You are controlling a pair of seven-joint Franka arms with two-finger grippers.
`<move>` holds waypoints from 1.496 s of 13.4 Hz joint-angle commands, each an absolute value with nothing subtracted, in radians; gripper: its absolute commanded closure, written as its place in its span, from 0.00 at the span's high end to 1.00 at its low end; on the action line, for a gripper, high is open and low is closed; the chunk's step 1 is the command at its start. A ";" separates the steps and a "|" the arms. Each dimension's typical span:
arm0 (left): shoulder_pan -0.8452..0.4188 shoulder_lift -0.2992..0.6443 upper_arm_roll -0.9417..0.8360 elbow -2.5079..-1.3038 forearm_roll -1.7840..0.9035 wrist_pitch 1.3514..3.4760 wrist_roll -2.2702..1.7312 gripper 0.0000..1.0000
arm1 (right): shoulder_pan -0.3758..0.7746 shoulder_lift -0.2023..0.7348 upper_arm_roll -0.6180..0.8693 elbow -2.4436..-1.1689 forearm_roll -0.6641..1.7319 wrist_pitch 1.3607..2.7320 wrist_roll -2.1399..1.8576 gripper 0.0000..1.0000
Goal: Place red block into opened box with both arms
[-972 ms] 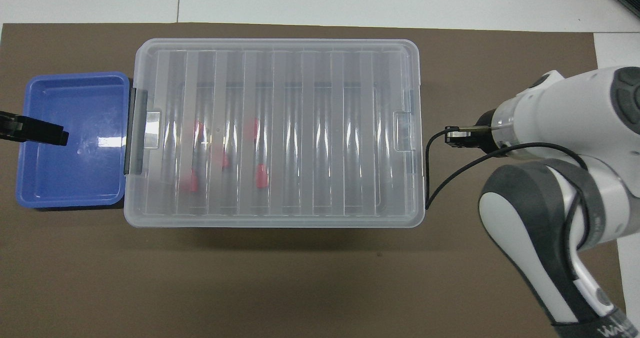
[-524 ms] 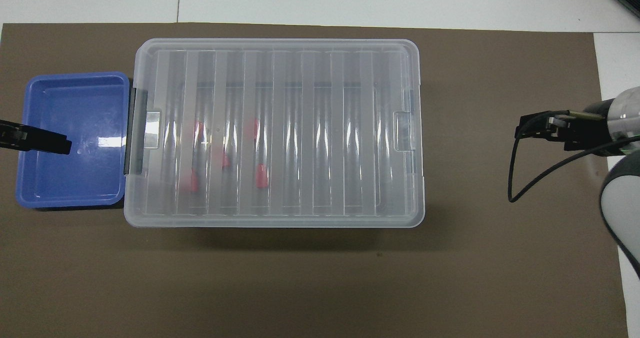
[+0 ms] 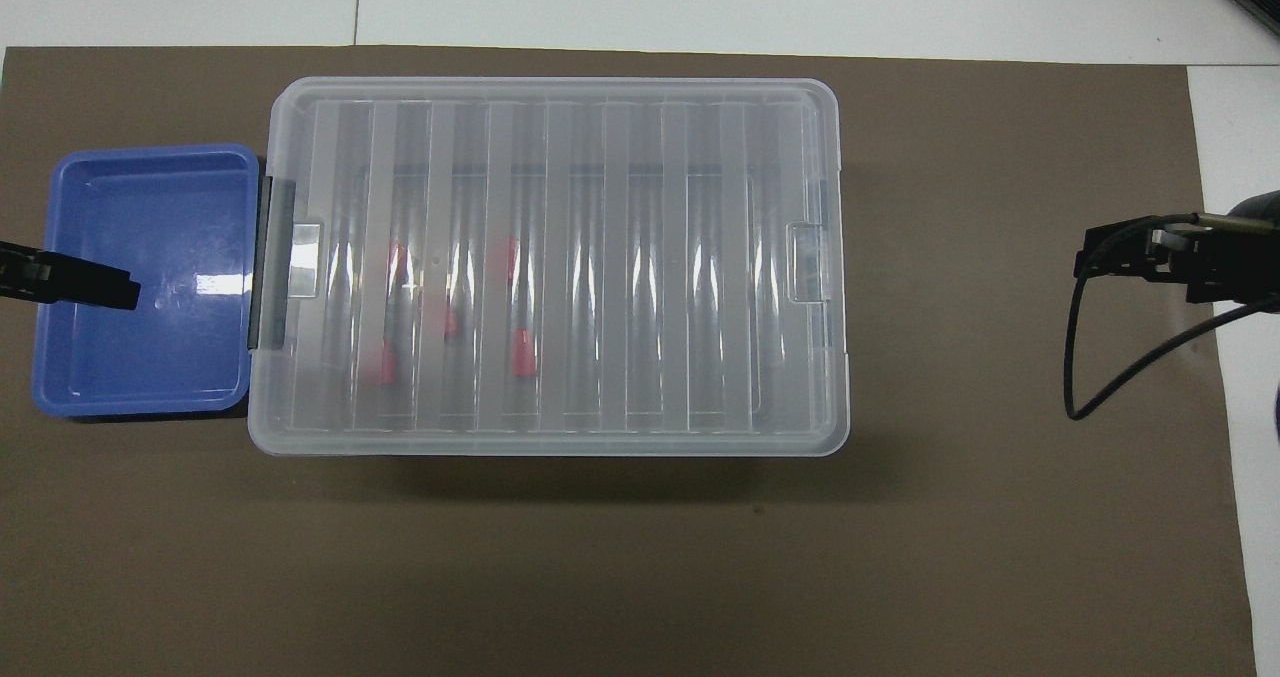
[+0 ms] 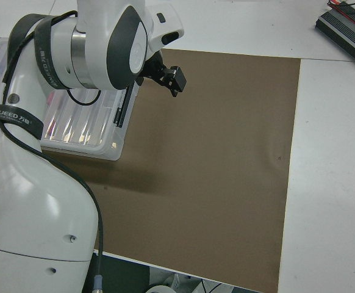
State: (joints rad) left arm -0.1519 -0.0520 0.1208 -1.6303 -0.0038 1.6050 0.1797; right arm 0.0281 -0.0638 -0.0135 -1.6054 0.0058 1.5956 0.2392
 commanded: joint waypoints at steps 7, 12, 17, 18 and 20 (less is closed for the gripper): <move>-0.164 -0.081 0.133 -1.666 -0.015 1.623 0.169 1.00 | 0.003 -0.089 -0.005 -1.617 -0.005 1.506 0.193 1.00; -0.164 -0.081 0.133 -1.666 -0.015 1.621 0.169 1.00 | 0.012 -0.038 -0.003 -1.579 -0.020 1.560 0.103 1.00; -0.164 -0.081 0.133 -1.666 -0.015 1.621 0.169 1.00 | 0.015 -0.038 -0.002 -1.585 -0.017 1.557 0.121 0.99; -0.164 -0.081 0.133 -1.666 -0.015 1.623 0.169 1.00 | 0.017 -0.040 0.000 -1.588 -0.017 1.557 0.129 0.99; -0.164 -0.081 0.133 -1.666 -0.015 1.621 0.169 1.00 | 0.017 -0.040 0.000 -1.591 -0.017 1.560 0.130 0.99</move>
